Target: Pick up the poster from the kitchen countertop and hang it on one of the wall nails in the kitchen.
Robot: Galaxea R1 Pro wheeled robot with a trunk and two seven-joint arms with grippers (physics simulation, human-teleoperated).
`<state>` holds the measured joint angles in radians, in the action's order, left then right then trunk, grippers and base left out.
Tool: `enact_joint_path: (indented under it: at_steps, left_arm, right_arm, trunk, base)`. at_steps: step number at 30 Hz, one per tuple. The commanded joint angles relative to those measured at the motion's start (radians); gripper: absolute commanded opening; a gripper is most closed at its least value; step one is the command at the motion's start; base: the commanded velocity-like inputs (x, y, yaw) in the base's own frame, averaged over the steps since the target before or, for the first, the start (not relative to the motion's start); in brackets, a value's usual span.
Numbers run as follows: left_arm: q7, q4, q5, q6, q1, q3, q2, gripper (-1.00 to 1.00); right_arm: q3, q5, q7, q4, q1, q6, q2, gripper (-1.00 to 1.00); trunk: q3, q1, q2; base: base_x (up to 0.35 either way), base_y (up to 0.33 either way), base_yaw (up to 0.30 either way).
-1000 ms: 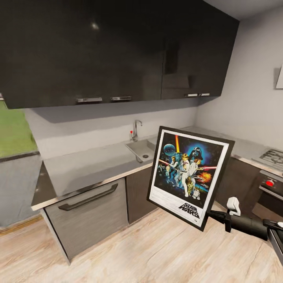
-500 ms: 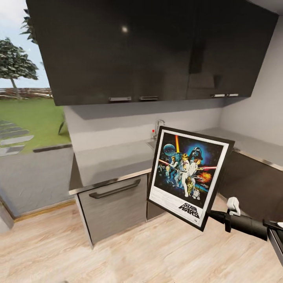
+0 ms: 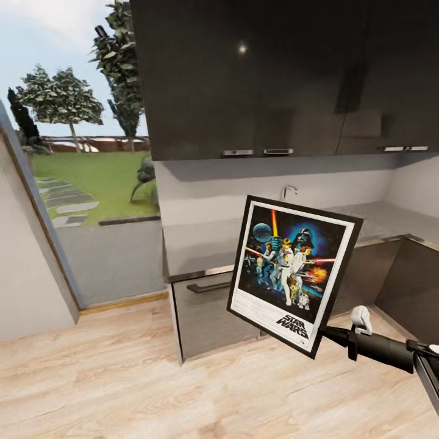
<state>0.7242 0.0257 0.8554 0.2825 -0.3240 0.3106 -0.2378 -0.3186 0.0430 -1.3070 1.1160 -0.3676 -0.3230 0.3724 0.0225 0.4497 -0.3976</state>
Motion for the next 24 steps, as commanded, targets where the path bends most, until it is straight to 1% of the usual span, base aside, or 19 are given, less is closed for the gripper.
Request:
enact_joint_path:
  at_steps: [1,14,18,24]
  left_arm:
    - [0.001,-0.001,0.005,0.006,-0.001,0.008,0.000,1.00]
    - [0.000,-0.001,0.005,0.006,-0.001,0.008,0.000,1.00]
    - [0.000,-0.001,0.005,0.005,-0.001,0.008,0.000,1.00]
    - [0.000,-0.001,0.005,0.005,-0.001,0.008,0.000,1.00]
  right_arm:
    - [-0.001,0.005,-0.005,0.001,-0.001,-0.013,0.000,-1.00]
    - [-0.001,0.005,-0.005,0.000,-0.001,-0.013,-0.001,-1.00]
    - [-0.001,0.005,-0.005,0.000,-0.001,-0.013,-0.001,-1.00]
    - [0.000,0.005,-0.005,0.001,-0.001,-0.013,-0.001,-1.00]
  trunk:
    - [0.002,0.000,-0.002]
    - [0.002,0.000,-0.002]
    - [0.002,0.000,-0.002]
    - [0.002,0.000,-0.002]
  base:
    - [-0.192,0.257,0.288]
    - [-0.181,0.244,0.288]
    - [-0.037,0.133,0.288]
    - [-0.008,0.252,0.288]
